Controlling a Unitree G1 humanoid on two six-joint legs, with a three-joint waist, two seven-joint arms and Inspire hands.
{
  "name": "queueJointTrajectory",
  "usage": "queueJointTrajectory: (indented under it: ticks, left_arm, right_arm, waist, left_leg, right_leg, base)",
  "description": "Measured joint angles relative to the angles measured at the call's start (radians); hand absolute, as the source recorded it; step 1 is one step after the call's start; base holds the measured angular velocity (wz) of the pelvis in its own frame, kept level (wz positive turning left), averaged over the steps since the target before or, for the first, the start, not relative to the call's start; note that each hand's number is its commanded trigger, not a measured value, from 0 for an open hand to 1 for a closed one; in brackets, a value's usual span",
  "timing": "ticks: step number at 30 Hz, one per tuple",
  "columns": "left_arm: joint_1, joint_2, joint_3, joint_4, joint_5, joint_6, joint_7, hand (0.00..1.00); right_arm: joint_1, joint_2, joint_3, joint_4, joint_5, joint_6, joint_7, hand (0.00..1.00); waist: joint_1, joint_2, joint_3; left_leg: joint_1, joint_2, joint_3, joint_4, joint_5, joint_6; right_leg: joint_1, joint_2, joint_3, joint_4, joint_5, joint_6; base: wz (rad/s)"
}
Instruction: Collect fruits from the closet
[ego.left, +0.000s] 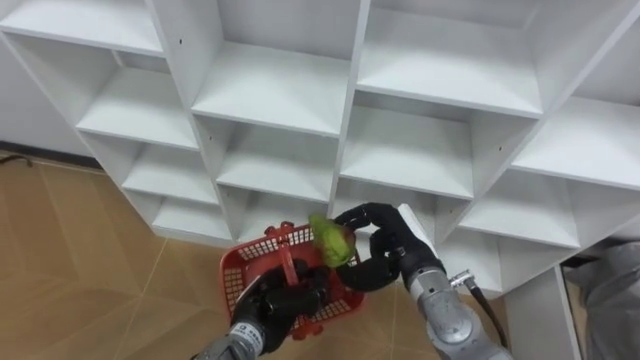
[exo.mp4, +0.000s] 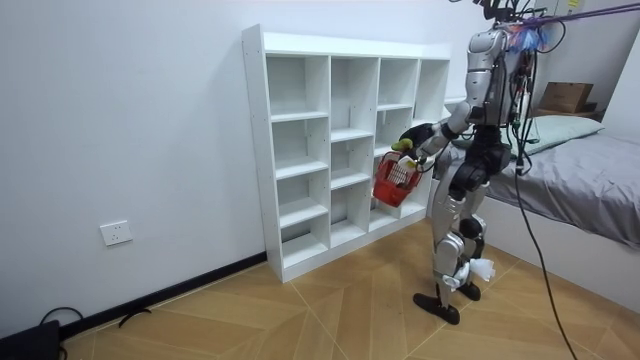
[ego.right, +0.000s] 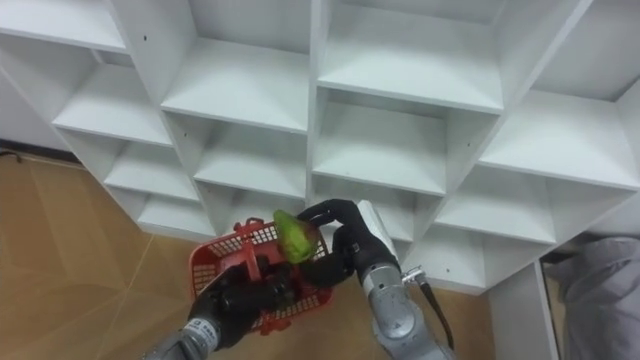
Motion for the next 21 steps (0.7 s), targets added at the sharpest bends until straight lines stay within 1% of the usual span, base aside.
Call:
queueJointTrajectory:
  ticks: [7, 9, 11, 13, 16, 18, 19, 21]
  left_arm:
    - [0.001, 0.0, 0.0, 0.0, 0.001, 0.0, 0.001, 1.0]
    - [0.001, 0.002, 0.0, 0.0, 0.001, 0.002, 0.001, 1.0]
    - [0.004, 0.006, -0.001, 0.0, 0.002, 0.01, 0.001, 1.0]
    - [0.014, 0.008, -0.002, 0.0, 0.003, 0.021, 0.005, 1.0]
    - [0.017, 0.008, -0.005, 0.0, 0.003, 0.029, 0.014, 1.0]
    - [0.017, 0.01, -0.008, 0.0, 0.002, 0.031, 0.017, 1.0]
    - [0.017, 0.012, -0.011, 0.0, 0.002, 0.031, 0.018, 1.0]
    - [0.017, 0.012, -0.012, 0.0, 0.002, 0.031, 0.02, 1.0]
  right_arm:
    - [0.0, 0.004, 0.001, 0.0, -0.016, 0.001, 0.0, 1.0]
    - [0.0, 0.003, 0.002, 0.0, -0.021, 0.003, 0.0, 1.0]
    - [0.0, 0.004, 0.011, -0.001, -0.033, 0.01, 0.001, 1.0]
    - [0.001, 0.002, 0.027, -0.006, -0.05, 0.031, 0.003, 1.0]
    - [0.001, 0.002, 0.034, -0.007, -0.057, 0.045, 0.004, 1.0]
    - [0.0, -0.001, 0.037, -0.007, -0.057, 0.051, 0.004, 0.97]
    - [0.0, -0.001, 0.039, -0.007, -0.057, 0.051, 0.004, 0.93]
    - [0.0, -0.002, 0.04, -0.007, -0.057, 0.051, 0.003, 0.91]
  waist:
    - [0.001, -0.004, 0.0022]
    - [0.002, -0.008, 0.0045]
    - [0.002, -0.013, 0.0066]
    - [0.002, -0.017, 0.0061]
    - [0.003, -0.019, 0.0059]
    - [0.004, -0.02, 0.0049]
    - [0.004, -0.021, 0.0043]
    - [0.004, -0.022, 0.0035]
  left_leg:
    - [0.0, -0.003, 0.0, 0.0, -0.004, 0.003]
    - [0.001, -0.005, 0.0, 0.0, -0.004, 0.003]
    - [0.002, -0.005, 0.0, 0.0, -0.005, 0.004]
    - [0.002, -0.006, -0.001, 0.0, -0.006, 0.005]
    - [0.002, -0.007, -0.001, 0.001, -0.006, 0.005]
    - [0.002, -0.007, 0.0, 0.001, -0.006, 0.005]
    - [0.002, -0.007, 0.0, 0.001, -0.006, 0.005]
    - [0.002, -0.007, 0.0, 0.002, -0.006, 0.005]
  right_leg:
    - [0.0, -0.003, 0.0, 0.0, -0.004, 0.004]
    - [0.001, -0.004, 0.002, 0.0, -0.004, 0.005]
    - [0.002, -0.004, 0.002, 0.0, -0.005, 0.006]
    - [0.002, -0.005, 0.002, 0.0, -0.005, 0.006]
    - [0.002, -0.006, 0.002, 0.001, -0.005, 0.007]
    - [0.002, -0.006, 0.003, 0.002, -0.005, 0.007]
    - [0.002, -0.005, 0.003, 0.002, -0.005, 0.007]
    - [0.002, -0.006, 0.003, 0.002, -0.005, 0.007]
  base:
    - [0.0]
    - [0.0]
    - [0.0]
    - [0.0]
    - [0.0]
    - [0.0]
    - [0.0]
    - [0.0]
